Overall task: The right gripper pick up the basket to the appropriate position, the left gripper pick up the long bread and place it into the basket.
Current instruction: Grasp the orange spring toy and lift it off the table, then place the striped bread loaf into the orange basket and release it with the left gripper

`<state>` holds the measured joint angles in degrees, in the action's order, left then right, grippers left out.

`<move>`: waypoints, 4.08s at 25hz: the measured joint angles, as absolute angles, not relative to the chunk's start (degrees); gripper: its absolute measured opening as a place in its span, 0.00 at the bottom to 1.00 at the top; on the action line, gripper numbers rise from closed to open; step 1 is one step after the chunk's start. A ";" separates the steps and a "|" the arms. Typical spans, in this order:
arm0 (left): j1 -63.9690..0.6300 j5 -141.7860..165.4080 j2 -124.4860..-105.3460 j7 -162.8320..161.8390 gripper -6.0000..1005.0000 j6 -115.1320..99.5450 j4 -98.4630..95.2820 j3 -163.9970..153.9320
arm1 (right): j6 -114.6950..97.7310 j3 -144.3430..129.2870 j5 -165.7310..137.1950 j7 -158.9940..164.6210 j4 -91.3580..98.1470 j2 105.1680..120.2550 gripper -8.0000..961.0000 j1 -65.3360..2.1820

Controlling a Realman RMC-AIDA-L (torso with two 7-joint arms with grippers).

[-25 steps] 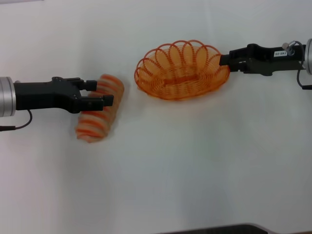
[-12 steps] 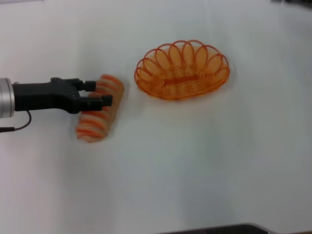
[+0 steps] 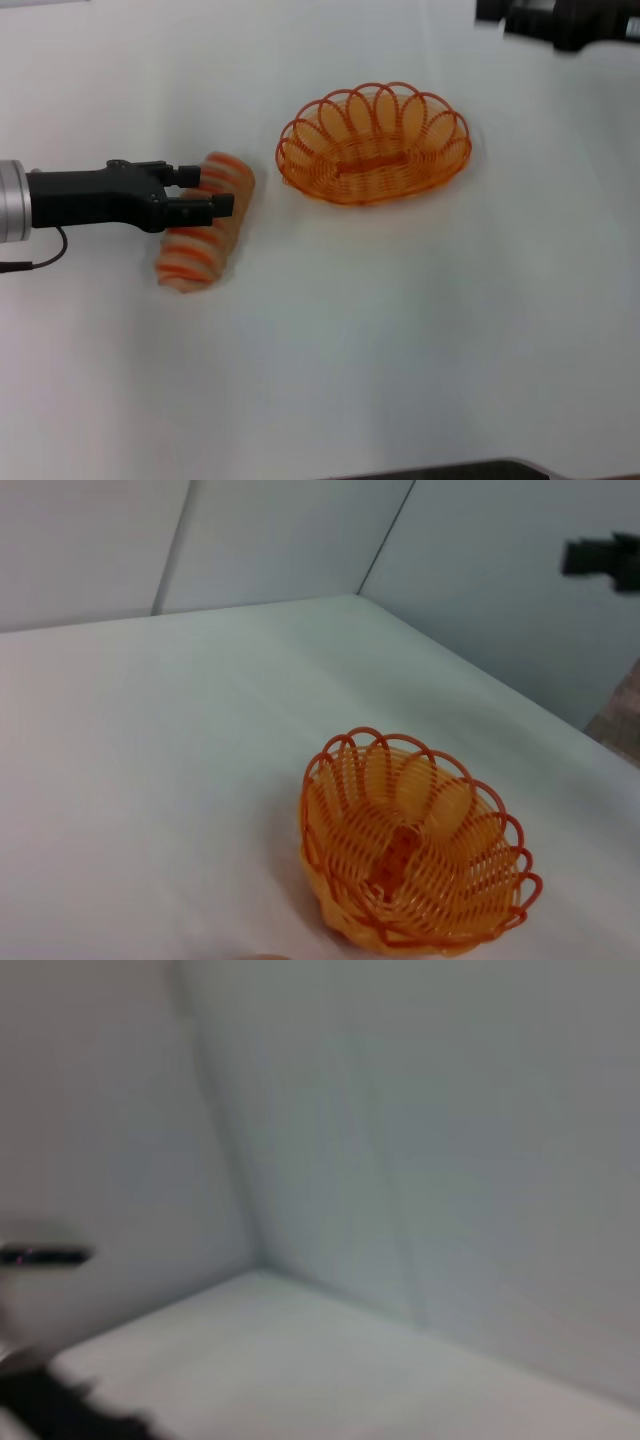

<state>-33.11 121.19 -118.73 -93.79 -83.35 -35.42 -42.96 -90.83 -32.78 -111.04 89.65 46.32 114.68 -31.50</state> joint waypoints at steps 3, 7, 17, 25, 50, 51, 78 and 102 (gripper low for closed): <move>-33.38 121.19 -118.47 -95.10 0.78 -83.35 -35.37 -42.96 | -96.01 -35.24 -113.37 90.02 47.93 114.04 0.44 -30.83; -33.54 121.19 -118.30 -95.99 0.78 -83.35 -35.33 -42.98 | -100.61 -35.70 -120.66 93.33 49.67 113.83 0.48 -31.02; -36.68 123.99 -116.78 -111.31 0.77 -83.92 -35.95 -44.29 | -98.03 -35.84 -127.40 95.39 49.79 116.06 0.72 -31.98; -37.84 131.83 -117.23 -136.21 0.77 -86.50 -51.54 -50.73 | -95.87 -36.30 -127.74 94.98 49.50 116.63 0.79 -32.06; -42.35 154.81 -123.96 -155.60 0.77 -80.46 -57.45 -66.62 | -91.76 -35.65 -127.54 92.46 49.24 117.24 0.80 -31.46; -42.43 154.81 -123.96 -155.61 0.77 -80.44 -57.24 -66.65 | -91.65 -35.60 -127.51 92.46 49.23 117.25 0.80 -31.46; -42.17 151.61 -123.71 -154.58 0.51 -82.33 -56.66 -63.68 | -90.57 -34.71 -127.44 92.46 49.12 117.25 0.80 -31.28; -52.08 137.67 -122.92 -126.70 0.25 -76.64 -53.68 -50.14 | -92.60 -31.13 -126.65 93.11 49.13 117.04 0.80 -30.37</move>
<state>-52.08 137.67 -122.92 -126.70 -76.64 -53.68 -50.14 -92.60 -31.13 -126.65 93.11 49.13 117.04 -30.37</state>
